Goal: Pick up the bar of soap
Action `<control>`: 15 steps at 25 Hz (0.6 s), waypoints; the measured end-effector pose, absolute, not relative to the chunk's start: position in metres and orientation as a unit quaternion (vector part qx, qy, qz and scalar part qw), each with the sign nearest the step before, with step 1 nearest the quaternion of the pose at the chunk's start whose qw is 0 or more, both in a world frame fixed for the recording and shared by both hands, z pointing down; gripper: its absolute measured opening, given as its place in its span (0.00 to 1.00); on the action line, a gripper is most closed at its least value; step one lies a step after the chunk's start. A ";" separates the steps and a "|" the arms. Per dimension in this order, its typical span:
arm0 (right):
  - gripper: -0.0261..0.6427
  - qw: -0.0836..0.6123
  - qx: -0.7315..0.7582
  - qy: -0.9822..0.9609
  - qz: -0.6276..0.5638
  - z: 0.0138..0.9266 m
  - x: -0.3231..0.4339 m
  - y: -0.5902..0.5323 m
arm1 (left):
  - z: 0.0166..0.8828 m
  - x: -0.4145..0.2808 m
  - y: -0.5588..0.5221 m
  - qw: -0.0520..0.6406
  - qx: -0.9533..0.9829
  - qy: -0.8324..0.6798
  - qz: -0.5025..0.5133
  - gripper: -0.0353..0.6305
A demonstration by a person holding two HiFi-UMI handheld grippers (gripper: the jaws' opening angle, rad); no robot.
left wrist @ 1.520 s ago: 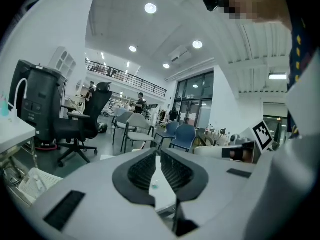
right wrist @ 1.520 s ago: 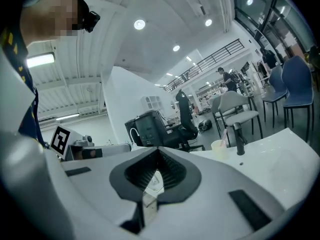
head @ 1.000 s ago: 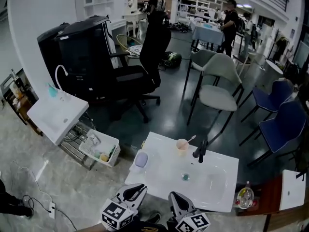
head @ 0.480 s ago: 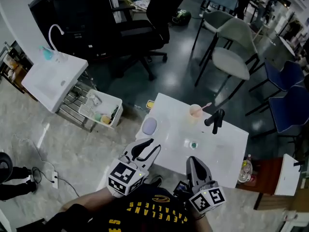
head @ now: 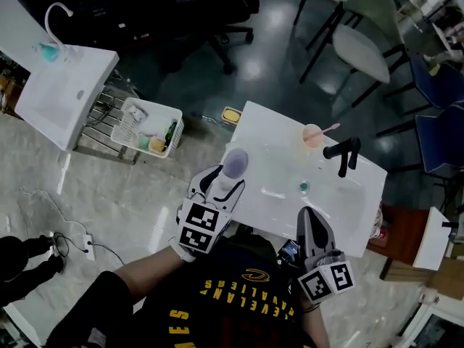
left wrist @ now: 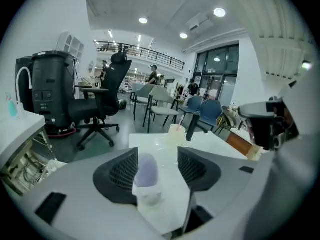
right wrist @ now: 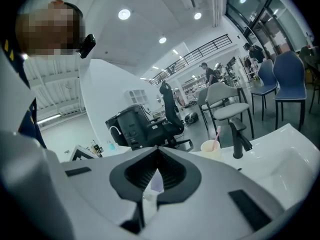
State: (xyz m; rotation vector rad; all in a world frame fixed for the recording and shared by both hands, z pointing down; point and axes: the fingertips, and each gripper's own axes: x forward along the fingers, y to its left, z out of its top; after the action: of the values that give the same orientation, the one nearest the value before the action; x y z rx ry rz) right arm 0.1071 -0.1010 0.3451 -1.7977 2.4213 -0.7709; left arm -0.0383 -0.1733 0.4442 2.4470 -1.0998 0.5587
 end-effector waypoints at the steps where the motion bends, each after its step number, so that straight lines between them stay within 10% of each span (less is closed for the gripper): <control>1: 0.05 0.014 -0.580 0.775 -0.250 0.346 0.110 -0.104 | 0.453 -0.038 -0.175 0.209 0.870 -0.394 0.209 0.42; 15: 0.05 0.008 -0.551 0.775 -0.310 0.377 0.139 -0.144 | 0.531 -0.021 -0.202 0.265 0.803 -0.435 0.309 0.45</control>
State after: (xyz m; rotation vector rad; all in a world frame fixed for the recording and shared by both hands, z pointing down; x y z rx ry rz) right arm 0.1394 -0.1445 0.3772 -1.7239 2.4211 -0.9681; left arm -0.0211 -0.2024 0.5311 2.1690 -1.1758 0.8342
